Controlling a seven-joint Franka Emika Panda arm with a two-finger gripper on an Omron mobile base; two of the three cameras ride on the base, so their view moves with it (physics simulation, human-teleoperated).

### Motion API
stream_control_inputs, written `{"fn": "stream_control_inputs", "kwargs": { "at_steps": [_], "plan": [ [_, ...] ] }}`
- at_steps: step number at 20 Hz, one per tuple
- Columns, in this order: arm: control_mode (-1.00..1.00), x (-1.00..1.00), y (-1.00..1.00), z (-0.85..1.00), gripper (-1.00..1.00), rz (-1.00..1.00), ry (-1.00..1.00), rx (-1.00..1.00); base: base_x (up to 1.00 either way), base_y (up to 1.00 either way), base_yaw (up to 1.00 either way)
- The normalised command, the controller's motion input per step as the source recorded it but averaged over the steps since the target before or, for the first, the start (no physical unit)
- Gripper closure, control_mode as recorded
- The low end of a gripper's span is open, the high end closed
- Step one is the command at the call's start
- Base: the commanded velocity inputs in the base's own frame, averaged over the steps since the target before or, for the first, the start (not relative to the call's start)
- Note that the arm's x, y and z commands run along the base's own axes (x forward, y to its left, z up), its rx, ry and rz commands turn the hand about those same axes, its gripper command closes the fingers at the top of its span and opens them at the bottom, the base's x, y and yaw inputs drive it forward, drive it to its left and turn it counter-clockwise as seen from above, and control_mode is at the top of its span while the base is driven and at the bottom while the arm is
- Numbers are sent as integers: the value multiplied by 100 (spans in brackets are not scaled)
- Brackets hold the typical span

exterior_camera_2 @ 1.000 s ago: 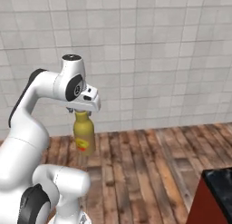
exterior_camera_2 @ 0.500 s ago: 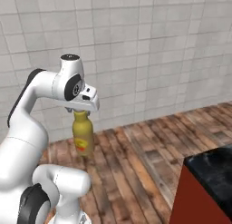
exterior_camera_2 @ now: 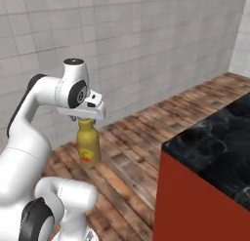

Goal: There is a wine glass and glass cup on the dining counter. Place the wine bottle next to the wine glass and the juice bottle next to the glass cup.

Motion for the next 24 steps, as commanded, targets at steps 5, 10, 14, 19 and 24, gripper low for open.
{"fn": "stream_control_inputs", "kwargs": {
  "at_steps": [5,10,14,19,24],
  "plan": [
    [100,0,0,0,100,0,0,0,43,-2,-52],
    [100,0,0,0,100,0,0,0,65,8,-38],
    [100,0,0,0,100,0,0,0,64,30,-29],
    [100,0,0,0,100,0,0,0,66,43,-28],
    [100,0,0,0,100,0,0,0,64,54,-26]
  ]
}}
